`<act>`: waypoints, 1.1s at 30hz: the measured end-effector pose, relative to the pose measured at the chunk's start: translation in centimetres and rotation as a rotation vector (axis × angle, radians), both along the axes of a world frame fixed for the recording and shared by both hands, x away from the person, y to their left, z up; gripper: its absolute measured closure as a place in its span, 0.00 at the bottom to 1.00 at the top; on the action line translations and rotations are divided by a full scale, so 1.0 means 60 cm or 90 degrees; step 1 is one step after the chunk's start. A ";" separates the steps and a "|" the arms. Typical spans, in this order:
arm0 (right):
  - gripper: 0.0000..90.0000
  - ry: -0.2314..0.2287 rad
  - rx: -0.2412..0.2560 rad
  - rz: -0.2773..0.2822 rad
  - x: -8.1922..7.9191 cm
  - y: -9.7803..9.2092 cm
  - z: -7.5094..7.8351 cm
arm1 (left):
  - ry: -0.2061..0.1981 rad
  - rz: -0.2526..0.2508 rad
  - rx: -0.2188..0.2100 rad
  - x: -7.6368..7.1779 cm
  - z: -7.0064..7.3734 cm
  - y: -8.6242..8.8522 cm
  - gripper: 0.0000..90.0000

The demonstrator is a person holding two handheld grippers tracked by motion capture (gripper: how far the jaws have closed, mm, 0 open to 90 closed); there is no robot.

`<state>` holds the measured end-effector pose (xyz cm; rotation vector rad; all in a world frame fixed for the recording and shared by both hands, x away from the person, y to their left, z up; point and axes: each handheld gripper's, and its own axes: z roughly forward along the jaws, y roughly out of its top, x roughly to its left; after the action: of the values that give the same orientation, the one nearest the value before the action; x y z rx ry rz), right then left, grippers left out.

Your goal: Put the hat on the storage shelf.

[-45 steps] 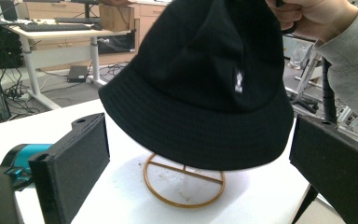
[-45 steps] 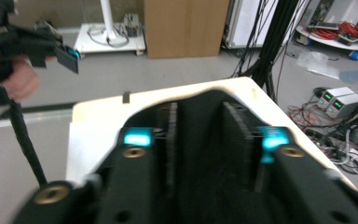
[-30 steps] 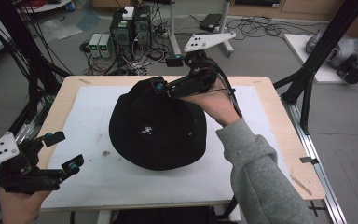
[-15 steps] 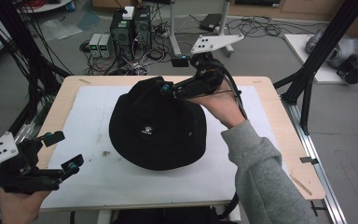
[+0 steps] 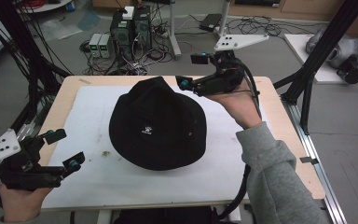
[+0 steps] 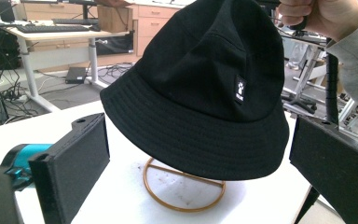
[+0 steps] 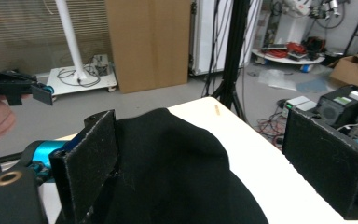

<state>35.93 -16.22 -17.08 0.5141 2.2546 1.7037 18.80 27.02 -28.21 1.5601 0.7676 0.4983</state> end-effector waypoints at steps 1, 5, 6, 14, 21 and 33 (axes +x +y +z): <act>0.11 0.000 0.003 -0.001 0.000 -0.004 -0.002 | 0.001 0.000 0.001 0.000 0.000 0.000 0.06; 0.11 0.003 0.004 -0.013 -0.001 -0.021 -0.011 | 0.000 0.001 0.002 0.001 -0.001 0.000 0.06; 0.11 0.001 0.005 -0.015 -0.001 -0.025 -0.013 | 0.000 0.001 0.002 0.001 -0.001 0.000 0.06; 0.11 0.002 0.011 -0.043 -0.007 -0.061 -0.023 | 0.001 0.002 0.005 0.001 -0.001 -0.002 0.06; 0.11 0.001 0.021 -0.063 -0.016 -0.091 -0.038 | -0.002 0.003 0.003 0.000 0.001 -0.001 0.06; 0.11 -0.002 0.033 -0.105 -0.034 -0.148 -0.069 | 0.000 0.003 0.004 0.006 0.000 -0.002 0.06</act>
<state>33.88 -25.12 -21.20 0.6882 2.1057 1.6821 19.15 26.89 -28.21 1.5640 0.7714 0.5041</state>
